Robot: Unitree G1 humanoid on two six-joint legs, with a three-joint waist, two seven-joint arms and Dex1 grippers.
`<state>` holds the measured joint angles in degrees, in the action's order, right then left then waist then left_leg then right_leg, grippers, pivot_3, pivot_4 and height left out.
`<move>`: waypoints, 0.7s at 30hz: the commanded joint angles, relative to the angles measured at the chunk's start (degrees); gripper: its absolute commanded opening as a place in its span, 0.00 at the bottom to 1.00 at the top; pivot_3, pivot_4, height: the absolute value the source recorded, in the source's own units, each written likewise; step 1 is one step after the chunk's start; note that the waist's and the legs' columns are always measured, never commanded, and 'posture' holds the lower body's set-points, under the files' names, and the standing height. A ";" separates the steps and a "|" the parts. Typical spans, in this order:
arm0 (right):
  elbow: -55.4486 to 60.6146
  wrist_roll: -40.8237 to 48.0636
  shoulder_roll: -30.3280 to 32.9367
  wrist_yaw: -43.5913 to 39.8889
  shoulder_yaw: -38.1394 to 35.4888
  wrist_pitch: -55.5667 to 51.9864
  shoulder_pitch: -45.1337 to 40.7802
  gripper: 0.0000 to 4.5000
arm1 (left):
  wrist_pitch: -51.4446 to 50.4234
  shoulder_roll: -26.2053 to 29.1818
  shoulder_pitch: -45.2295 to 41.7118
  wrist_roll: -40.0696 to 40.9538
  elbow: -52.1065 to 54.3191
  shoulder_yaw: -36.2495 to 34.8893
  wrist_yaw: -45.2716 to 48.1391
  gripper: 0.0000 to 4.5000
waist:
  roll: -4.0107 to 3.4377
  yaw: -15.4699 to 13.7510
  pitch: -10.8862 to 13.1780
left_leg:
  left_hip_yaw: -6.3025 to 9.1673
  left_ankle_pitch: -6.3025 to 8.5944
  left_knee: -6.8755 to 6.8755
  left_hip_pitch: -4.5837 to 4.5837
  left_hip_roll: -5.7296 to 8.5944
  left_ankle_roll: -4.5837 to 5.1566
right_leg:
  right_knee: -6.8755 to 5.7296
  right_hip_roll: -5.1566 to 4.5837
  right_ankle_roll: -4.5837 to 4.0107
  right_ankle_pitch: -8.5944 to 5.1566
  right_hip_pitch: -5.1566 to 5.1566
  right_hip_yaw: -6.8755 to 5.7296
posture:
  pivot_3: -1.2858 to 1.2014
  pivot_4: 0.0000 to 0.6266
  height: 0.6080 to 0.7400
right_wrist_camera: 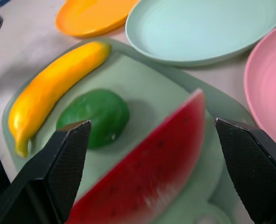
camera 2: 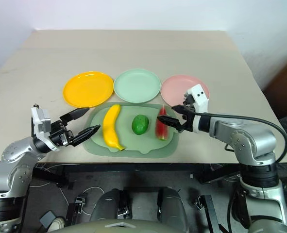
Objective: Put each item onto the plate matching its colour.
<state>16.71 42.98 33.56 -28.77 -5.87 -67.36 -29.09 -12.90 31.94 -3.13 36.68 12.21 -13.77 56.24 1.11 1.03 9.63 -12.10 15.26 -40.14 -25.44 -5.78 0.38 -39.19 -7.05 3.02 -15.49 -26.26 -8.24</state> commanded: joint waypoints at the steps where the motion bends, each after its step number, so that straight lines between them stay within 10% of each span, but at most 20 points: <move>1: -1.68 -1.27 0.01 3.75 1.59 -6.32 -3.61 1.00 | 1.33 0.37 -1.07 -0.22 -0.35 -0.48 0.55 1.00 | 0.01 -0.12 0.00 | -0.01 0.00 0.00 -0.01 0.01 0.00 | 0.00 -0.01 0.00 0.00 0.00 0.00 | 0.52 0.24 0.66; 21: 0.63 -4.78 -0.13 5.07 11.61 -16.42 -8.44 1.00 | 4.05 -1.00 -2.86 -1.53 -3.57 0.91 1.37 1.00 | 0.00 -0.03 0.00 | -0.02 0.01 0.01 -0.05 0.00 0.01 | 0.01 -0.02 0.00 0.00 -0.04 0.00 | 0.52 0.24 0.66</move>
<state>15.12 38.75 32.65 -22.94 4.41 -84.45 -36.35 -10.23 30.88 -5.22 35.45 8.11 -12.48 57.28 1.11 1.00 9.63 -12.12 15.27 -40.12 -25.48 -5.79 0.39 -39.18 -7.07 3.03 -15.49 -26.30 -8.24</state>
